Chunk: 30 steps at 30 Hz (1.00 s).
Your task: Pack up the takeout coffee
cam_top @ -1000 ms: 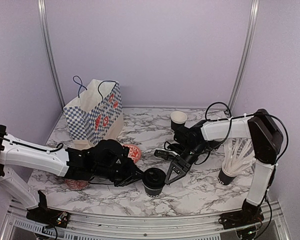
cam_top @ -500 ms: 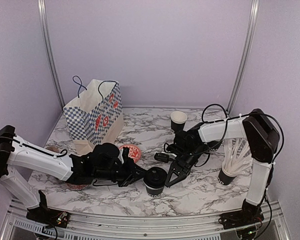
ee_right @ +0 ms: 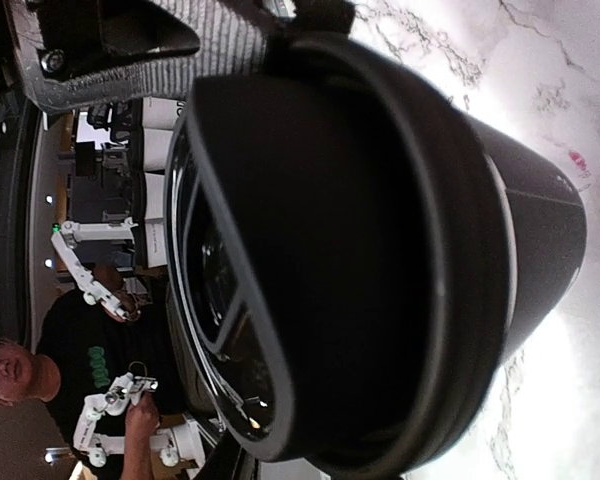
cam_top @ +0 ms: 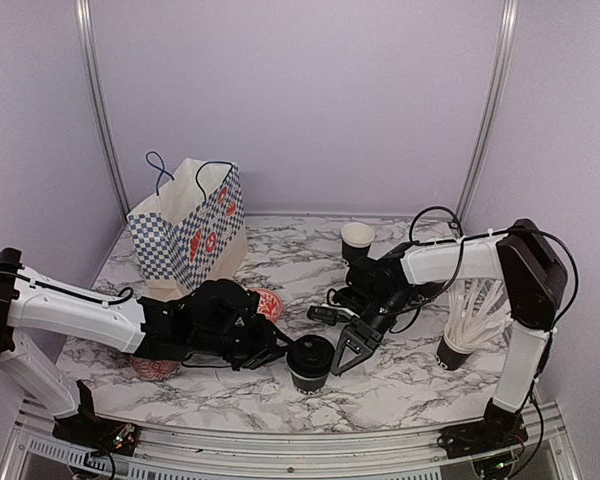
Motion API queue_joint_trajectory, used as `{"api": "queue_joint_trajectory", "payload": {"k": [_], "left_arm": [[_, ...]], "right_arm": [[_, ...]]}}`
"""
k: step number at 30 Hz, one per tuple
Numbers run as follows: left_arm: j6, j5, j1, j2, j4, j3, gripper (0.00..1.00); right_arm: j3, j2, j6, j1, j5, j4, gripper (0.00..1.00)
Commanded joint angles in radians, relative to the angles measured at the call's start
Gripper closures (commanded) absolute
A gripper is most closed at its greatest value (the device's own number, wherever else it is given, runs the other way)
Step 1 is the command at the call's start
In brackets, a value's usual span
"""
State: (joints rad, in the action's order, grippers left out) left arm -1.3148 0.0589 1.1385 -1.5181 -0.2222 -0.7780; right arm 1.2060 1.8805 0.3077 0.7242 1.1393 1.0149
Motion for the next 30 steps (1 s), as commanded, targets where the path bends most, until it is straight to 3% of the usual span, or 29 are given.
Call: {"api": "queue_joint_trajectory", "payload": {"k": [1,4,10,12,19,30], "left_arm": [[0.119,0.021,0.049,-0.009,0.304,-0.082,0.69],[0.133,-0.011,0.047,0.004,0.345,-0.096,0.67],[0.139,-0.098,0.056,0.085,0.401,-0.112,0.45],[0.143,-0.114,0.06,0.112,0.402,-0.121,0.42],[0.143,-0.13,0.094,0.14,0.402,-0.108,0.39],[0.159,-0.192,0.134,0.232,0.449,-0.056,0.39]], "right_arm": [[0.006,-0.025,0.018,0.025,-0.099,-0.205,0.77],[0.009,-0.036,0.013,0.026,-0.114,-0.208,0.75],[0.024,-0.072,0.028,0.028,-0.098,-0.191,0.69],[0.022,-0.087,0.03,0.03,-0.096,-0.19,0.67],[0.017,-0.128,0.042,0.03,-0.107,-0.18,0.6],[0.026,-0.141,0.085,0.027,-0.166,-0.154,0.61]]}}
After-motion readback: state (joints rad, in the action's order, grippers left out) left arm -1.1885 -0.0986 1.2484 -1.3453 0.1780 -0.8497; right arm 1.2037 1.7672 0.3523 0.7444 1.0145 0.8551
